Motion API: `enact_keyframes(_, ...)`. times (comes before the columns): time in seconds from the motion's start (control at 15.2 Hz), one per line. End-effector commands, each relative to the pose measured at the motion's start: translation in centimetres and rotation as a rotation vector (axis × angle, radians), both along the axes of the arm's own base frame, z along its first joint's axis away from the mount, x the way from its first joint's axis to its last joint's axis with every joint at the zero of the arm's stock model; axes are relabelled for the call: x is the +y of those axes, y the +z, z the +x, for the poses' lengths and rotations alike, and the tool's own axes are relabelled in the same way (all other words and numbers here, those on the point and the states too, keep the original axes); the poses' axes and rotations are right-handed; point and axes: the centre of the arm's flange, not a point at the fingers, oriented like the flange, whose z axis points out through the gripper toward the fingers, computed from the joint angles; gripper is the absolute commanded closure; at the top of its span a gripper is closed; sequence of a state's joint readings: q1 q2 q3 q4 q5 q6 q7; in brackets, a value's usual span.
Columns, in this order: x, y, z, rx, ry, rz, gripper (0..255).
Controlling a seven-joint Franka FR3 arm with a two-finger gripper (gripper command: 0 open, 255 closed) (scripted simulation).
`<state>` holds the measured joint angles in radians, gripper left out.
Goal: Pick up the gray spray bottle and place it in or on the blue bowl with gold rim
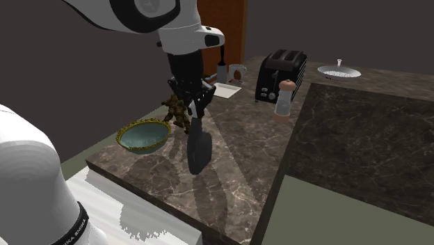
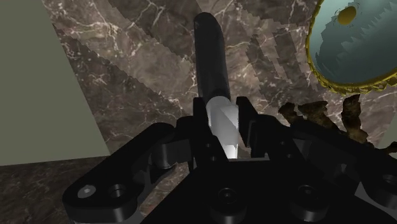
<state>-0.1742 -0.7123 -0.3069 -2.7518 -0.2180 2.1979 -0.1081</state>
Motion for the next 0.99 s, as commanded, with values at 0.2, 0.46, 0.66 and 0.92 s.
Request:
enact_keyframes(0.2, 0.1, 2.4, 0.0, 0.000, 0.000, 0.000, 255)
enact_keyframes(0.46, 0.1, 4.5, 0.0, 0.000, 0.000, 0.000, 255)
enact_keyframes(0.66, 0.1, 6.1, 0.0, 0.000, 0.000, 0.000, 255)
enact_keyframes(0.92, 0.1, 8.2, 0.0, 0.000, 0.000, 0.000, 255)
